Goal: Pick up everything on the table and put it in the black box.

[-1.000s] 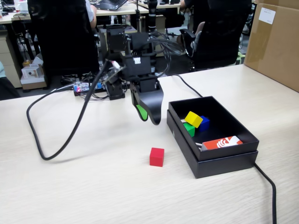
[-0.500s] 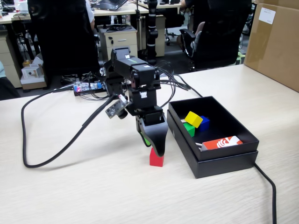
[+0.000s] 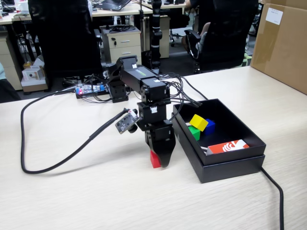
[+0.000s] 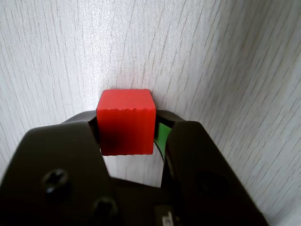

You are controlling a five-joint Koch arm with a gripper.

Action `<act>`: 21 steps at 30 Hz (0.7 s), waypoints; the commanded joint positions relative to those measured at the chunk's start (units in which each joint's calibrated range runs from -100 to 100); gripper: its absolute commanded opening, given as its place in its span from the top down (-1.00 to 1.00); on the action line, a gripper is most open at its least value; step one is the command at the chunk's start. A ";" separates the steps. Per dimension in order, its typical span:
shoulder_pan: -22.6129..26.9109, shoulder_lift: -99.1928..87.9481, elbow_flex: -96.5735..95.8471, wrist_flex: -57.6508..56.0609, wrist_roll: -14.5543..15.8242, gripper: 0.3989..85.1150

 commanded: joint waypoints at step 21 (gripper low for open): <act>10.11 -44.85 -12.79 -1.61 1.03 0.79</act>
